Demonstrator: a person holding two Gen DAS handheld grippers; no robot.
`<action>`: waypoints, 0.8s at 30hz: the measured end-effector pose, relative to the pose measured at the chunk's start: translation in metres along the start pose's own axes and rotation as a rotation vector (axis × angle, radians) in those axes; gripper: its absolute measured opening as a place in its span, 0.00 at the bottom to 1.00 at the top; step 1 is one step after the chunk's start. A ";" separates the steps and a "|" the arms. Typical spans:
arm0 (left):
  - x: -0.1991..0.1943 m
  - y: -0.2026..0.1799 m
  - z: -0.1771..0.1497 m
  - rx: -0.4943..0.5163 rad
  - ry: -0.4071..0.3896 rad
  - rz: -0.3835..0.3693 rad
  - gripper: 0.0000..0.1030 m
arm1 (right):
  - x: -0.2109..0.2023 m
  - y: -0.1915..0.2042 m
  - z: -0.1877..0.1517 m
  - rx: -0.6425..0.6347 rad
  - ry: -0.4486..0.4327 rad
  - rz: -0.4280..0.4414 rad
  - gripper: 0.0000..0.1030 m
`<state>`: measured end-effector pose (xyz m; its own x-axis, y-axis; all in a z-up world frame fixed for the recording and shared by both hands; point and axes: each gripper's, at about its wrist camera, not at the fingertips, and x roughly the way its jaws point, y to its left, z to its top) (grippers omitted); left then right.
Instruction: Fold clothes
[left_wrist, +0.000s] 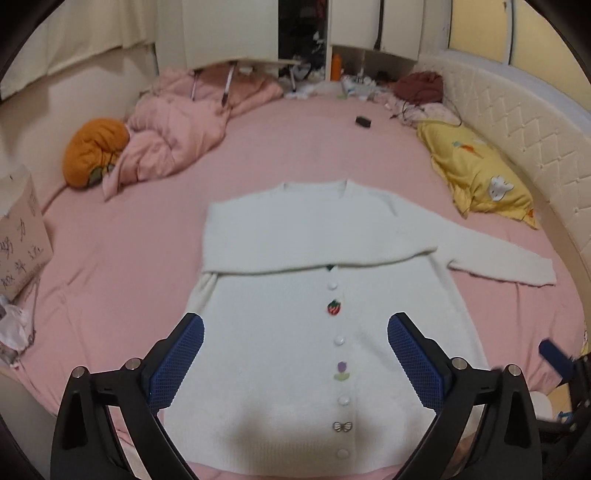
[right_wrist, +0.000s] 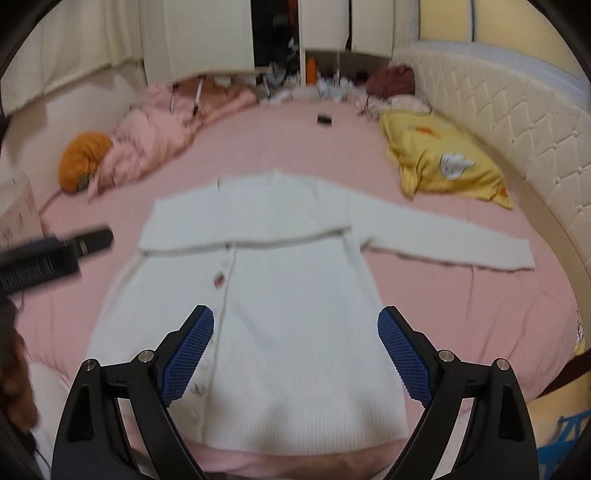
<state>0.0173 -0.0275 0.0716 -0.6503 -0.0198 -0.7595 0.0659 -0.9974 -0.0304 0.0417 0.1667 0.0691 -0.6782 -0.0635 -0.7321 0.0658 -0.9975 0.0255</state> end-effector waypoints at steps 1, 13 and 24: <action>-0.003 0.001 0.001 -0.007 -0.009 -0.002 0.97 | -0.006 -0.001 0.002 0.006 -0.016 0.001 0.88; -0.010 0.010 -0.002 -0.014 0.006 0.008 0.97 | -0.010 -0.009 0.005 -0.003 -0.026 0.010 0.88; -0.001 -0.002 -0.005 0.031 0.031 0.040 0.97 | 0.002 -0.039 0.003 0.067 -0.021 0.036 0.88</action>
<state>0.0211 -0.0247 0.0691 -0.6237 -0.0575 -0.7796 0.0677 -0.9975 0.0195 0.0354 0.2053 0.0691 -0.6918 -0.0996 -0.7151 0.0418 -0.9943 0.0981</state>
